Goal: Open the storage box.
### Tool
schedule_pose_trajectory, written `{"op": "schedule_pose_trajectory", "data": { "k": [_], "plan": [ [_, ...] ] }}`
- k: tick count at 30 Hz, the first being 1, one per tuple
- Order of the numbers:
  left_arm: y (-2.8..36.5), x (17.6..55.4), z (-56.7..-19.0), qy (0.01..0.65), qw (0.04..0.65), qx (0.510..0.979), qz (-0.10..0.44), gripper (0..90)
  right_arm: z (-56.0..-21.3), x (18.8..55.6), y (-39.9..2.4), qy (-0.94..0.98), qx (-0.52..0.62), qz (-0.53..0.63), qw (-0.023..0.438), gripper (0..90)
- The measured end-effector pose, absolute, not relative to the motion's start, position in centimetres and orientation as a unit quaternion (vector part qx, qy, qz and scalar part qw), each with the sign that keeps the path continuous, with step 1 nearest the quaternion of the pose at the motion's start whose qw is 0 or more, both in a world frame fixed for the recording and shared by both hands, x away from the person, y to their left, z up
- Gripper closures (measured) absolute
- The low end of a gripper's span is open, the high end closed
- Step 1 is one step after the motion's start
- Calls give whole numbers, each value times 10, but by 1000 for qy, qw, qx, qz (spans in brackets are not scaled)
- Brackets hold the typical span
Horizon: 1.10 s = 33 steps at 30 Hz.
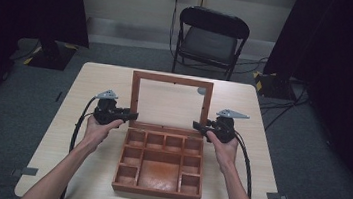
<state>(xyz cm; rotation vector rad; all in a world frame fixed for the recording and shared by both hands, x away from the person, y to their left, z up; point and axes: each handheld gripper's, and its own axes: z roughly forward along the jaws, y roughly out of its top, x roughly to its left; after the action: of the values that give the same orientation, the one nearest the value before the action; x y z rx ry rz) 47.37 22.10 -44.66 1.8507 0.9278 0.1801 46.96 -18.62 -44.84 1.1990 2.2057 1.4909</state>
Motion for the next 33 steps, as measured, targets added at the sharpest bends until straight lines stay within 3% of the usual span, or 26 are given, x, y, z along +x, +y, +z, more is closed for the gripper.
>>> {"op": "schedule_pose_trajectory", "data": {
  "k": [33],
  "plan": [
    [222, 483, -462, 402, 497, 768, 39, 560, -463, 480, -170, 753, 431, 483, 117, 261]
  ]
}}
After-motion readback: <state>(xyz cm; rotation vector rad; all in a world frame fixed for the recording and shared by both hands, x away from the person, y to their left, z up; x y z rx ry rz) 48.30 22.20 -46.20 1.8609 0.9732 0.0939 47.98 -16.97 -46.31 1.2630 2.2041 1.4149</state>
